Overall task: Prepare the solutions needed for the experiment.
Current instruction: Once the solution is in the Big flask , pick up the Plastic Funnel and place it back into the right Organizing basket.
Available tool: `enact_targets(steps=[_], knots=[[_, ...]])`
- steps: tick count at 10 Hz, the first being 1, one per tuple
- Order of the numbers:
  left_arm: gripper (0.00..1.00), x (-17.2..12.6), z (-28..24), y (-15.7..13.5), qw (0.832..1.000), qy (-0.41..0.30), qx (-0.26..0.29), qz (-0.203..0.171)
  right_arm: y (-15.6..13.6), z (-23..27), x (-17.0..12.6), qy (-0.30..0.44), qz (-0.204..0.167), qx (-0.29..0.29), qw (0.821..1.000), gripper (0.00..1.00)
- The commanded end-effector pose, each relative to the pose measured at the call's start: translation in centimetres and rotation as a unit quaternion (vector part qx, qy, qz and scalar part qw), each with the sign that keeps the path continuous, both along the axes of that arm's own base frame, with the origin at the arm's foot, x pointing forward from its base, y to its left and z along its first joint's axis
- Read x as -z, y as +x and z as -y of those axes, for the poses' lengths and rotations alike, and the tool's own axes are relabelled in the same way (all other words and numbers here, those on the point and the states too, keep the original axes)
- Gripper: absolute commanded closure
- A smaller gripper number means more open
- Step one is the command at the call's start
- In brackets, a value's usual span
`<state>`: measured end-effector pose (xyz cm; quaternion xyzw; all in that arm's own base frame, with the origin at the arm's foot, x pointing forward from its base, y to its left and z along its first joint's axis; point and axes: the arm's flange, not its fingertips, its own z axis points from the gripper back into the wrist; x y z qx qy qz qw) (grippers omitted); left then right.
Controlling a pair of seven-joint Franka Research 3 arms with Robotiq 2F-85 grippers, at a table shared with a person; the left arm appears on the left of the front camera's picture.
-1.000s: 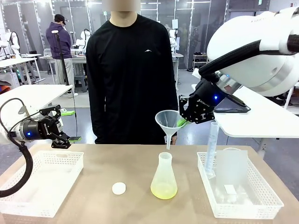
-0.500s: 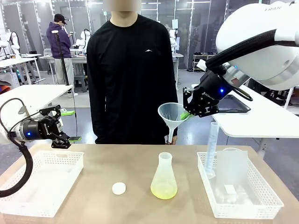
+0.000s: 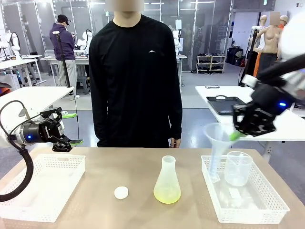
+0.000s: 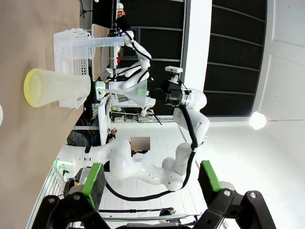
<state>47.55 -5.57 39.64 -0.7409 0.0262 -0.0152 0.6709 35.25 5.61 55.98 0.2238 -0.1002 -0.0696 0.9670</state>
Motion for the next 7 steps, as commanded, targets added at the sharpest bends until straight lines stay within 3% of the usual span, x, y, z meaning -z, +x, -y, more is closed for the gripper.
enact_targets(steps=[1,3,5,7], knots=[[0.0,-0.2,0.0,-0.1,1.0,-0.001,0.0,0.005,-1.6,3.8,0.5,-0.017,-0.017,0.028,0.999,1.0],[0.0,-0.2,0.0,-0.1,1.0,-0.001,0.0,0.005,-2.5,6.8,1.4,-0.032,-0.047,0.057,0.997,1.0],[0.0,-0.2,0.0,-0.1,1.0,-0.001,0.0,0.005,-2.1,7.5,2.7,-0.037,-0.048,0.075,0.995,1.0],[0.0,-0.2,0.0,-0.1,1.0,-0.001,0.0,0.005,-1.2,7.1,5.1,-0.083,-0.089,0.13,0.984,1.0]])
